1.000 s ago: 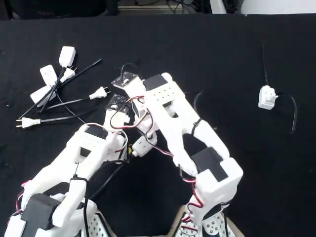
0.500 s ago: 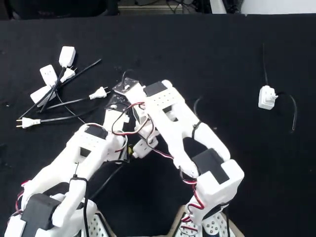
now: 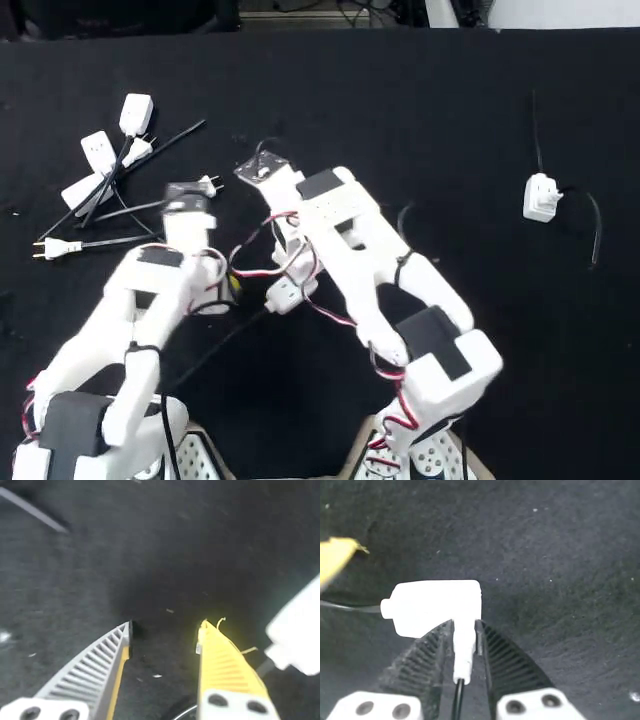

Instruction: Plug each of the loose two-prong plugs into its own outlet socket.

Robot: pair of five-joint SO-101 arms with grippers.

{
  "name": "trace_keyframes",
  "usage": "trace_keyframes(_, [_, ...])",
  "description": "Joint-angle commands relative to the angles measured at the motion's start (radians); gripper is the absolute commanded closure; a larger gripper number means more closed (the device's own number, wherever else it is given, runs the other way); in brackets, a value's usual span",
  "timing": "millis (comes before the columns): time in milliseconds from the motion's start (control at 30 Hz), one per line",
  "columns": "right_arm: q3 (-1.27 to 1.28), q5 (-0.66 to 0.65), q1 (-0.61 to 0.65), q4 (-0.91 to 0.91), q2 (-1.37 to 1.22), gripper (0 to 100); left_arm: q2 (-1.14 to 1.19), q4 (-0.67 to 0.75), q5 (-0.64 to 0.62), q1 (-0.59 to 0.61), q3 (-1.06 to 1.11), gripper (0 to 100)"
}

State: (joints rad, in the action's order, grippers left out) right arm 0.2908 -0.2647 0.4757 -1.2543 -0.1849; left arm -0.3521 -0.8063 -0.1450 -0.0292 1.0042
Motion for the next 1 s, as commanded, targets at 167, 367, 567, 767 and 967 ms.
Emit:
trace_keyframes(167, [0.077, 0.014, -0.029, 0.092, 0.094, 98.7, -0.193, 0.011, -0.06, 0.125, -0.01, 78])
trace_keyframes(367, [0.076, 0.005, 0.031, 0.091, 0.113, 83.1, -0.397, 0.069, -0.003, 0.147, 0.111, 78])
trace_keyframes(567, [0.071, -0.058, 0.069, 0.061, 0.225, 70.6, -0.548, -0.074, 0.199, 0.189, 0.174, 78])
trace_keyframes(767, [0.019, -0.195, 0.069, -0.052, 0.383, 70.6, -0.677, -0.071, 0.19, 0.283, 0.263, 78])
trace_keyframes(967, [0.022, -0.526, 0.109, -0.08, 0.366, 70.2, -0.806, -0.078, 0.15, 0.394, 0.286, 78])
